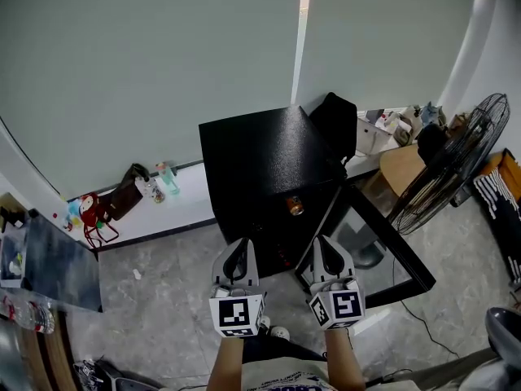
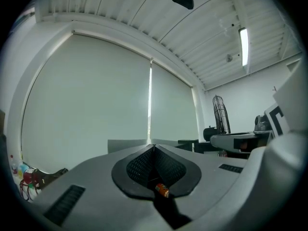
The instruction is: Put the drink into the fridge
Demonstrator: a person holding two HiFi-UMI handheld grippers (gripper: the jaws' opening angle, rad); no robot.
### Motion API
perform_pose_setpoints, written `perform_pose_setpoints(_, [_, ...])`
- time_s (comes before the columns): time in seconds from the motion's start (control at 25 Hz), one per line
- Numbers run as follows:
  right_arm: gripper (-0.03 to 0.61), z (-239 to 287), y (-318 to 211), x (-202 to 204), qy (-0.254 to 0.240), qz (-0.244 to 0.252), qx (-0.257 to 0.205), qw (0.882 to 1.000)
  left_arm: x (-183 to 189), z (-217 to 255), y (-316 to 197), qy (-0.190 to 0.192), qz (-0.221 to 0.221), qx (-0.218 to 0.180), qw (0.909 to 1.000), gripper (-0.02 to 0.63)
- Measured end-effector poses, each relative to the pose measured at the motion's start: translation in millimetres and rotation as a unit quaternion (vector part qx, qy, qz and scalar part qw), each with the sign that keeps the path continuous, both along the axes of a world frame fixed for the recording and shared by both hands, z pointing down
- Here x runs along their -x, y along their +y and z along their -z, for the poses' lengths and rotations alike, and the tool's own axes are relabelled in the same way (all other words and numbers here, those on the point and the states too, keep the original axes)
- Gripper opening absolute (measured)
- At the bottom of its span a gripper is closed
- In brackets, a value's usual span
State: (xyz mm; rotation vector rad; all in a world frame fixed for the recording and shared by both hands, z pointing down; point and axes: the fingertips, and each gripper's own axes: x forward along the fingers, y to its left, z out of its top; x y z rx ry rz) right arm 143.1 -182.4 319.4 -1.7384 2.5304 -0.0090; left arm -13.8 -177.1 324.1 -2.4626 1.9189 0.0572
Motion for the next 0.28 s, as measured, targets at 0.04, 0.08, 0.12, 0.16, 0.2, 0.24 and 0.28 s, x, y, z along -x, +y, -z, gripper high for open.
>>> perform_pose_setpoints(0.04, [0.0,-0.1,0.1,-0.3,0.001,0.0,0.001,1.0,0.0,0.5,0.2,0.0,0.0,0.0,1.0,0.005])
perform_pose_setpoints(0.08, [0.0,-0.4,0.5,-0.2,0.002,0.0,0.002,1.0,0.4,0.7,0.8,0.0,0.0,0.001,1.0,0.005])
perform_pose_setpoints(0.12, [0.001,-0.6,1.1,0.0,0.003,0.0,0.003,1.0,0.6,1.3,1.6,0.0,0.0,0.001,1.0,0.005])
perform_pose_setpoints(0.16, [0.001,-0.7,1.9,0.0,0.003,0.0,0.004,1.0,0.5,2.5,2.3,0.0,-0.002,0.0,1.0,0.005])
perform_pose_setpoints(0.2, [0.002,-0.5,2.6,-0.2,0.003,0.0,0.004,1.0,0.1,4.0,2.9,0.0,-0.003,-0.002,1.0,0.005])
perform_pose_setpoints(0.24, [0.002,-0.2,3.1,-0.5,0.002,0.0,0.004,1.0,-0.4,5.4,3.3,-0.001,-0.004,-0.003,1.0,0.005])
perform_pose_setpoints(0.28, [0.0,0.2,3.6,-0.8,0.001,0.0,0.004,1.0,-0.9,6.7,3.7,-0.002,-0.005,-0.004,1.0,0.005])
